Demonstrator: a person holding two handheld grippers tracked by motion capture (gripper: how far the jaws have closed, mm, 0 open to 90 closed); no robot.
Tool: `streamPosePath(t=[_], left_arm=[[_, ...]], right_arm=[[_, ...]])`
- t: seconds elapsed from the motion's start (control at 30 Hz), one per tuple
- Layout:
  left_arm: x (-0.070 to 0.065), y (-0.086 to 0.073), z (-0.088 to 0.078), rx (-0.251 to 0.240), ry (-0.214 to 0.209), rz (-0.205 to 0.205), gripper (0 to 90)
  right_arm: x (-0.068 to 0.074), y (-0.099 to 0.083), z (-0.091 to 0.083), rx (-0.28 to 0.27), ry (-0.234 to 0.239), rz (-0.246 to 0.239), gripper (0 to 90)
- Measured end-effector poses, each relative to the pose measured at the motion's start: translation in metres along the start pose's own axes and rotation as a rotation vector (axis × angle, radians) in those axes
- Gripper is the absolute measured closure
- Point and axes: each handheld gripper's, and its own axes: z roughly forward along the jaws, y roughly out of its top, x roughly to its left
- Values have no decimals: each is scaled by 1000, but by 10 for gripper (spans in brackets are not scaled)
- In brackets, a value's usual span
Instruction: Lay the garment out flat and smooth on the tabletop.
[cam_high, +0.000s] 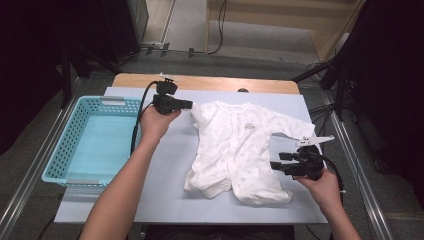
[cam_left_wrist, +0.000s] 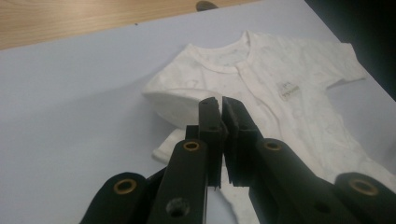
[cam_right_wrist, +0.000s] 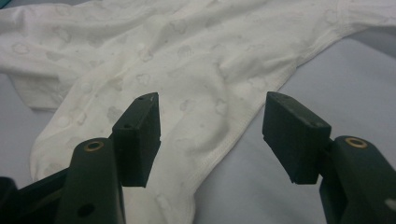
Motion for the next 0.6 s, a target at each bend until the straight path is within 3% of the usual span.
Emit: streamPosePath(t=[0.6], left_arm=[[-47, 9, 48, 103, -73, 102, 859]], right_arm=[[0, 0, 3, 10, 6, -10, 356]])
